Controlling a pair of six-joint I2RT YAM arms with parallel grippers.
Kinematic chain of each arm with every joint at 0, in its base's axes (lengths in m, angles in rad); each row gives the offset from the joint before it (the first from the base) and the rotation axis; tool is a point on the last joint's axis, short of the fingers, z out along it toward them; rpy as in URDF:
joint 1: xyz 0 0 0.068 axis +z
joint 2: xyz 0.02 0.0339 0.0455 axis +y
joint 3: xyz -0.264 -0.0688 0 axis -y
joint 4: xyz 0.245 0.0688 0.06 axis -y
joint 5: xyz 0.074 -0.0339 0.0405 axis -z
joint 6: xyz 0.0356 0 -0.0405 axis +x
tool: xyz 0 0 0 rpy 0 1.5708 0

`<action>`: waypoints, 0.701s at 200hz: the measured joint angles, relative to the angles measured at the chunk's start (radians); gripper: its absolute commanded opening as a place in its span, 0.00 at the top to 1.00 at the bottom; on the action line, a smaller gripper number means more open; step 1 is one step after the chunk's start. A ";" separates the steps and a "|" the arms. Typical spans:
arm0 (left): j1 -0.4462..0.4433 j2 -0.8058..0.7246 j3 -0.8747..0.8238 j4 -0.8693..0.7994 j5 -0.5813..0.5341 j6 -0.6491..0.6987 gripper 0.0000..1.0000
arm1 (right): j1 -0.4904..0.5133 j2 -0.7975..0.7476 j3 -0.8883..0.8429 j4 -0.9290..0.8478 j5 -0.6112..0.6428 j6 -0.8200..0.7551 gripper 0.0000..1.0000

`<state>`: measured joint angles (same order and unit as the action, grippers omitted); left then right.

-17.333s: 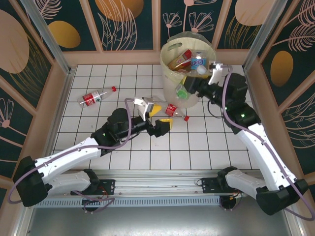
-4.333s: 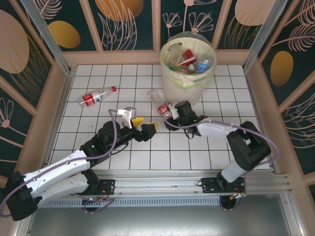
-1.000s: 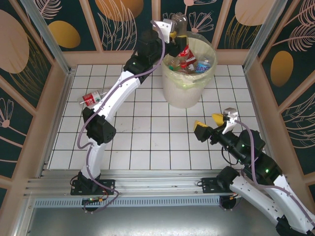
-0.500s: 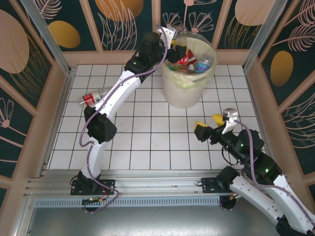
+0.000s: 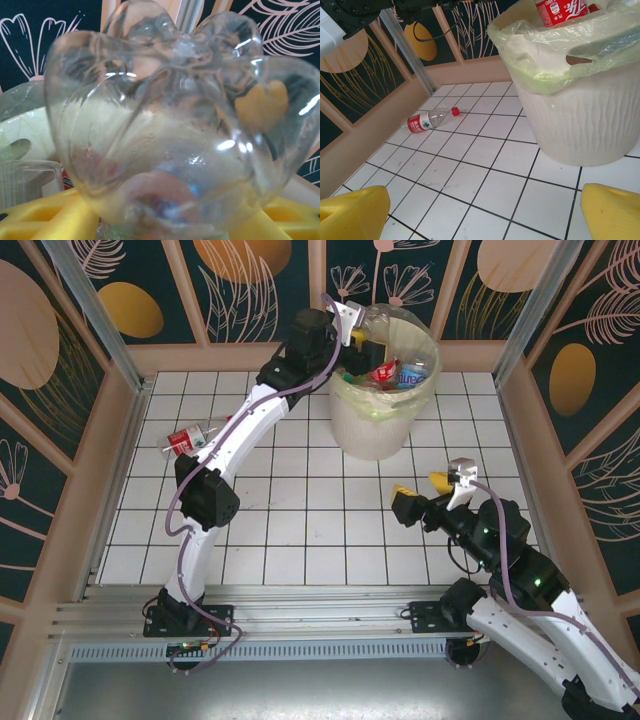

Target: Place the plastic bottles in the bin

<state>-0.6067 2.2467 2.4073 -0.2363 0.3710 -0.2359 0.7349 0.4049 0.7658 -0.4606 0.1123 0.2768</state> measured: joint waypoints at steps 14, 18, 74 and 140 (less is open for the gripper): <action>0.005 0.000 0.001 0.000 0.016 -0.014 0.32 | 0.000 0.002 0.000 0.001 0.000 0.001 0.02; 0.007 0.000 0.002 0.000 0.018 -0.018 0.31 | 0.000 0.004 0.000 0.000 0.000 0.002 0.02; 0.048 -0.006 -0.021 0.001 -0.036 -0.047 0.12 | 0.000 0.026 0.000 0.007 0.003 0.018 0.02; 0.096 -0.063 -0.074 0.000 -0.206 -0.067 0.13 | 0.000 0.037 0.000 0.008 0.014 0.018 0.02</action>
<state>-0.5106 2.1838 2.3337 -0.2359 0.1654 -0.3031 0.7349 0.4423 0.7654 -0.4526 0.1268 0.2951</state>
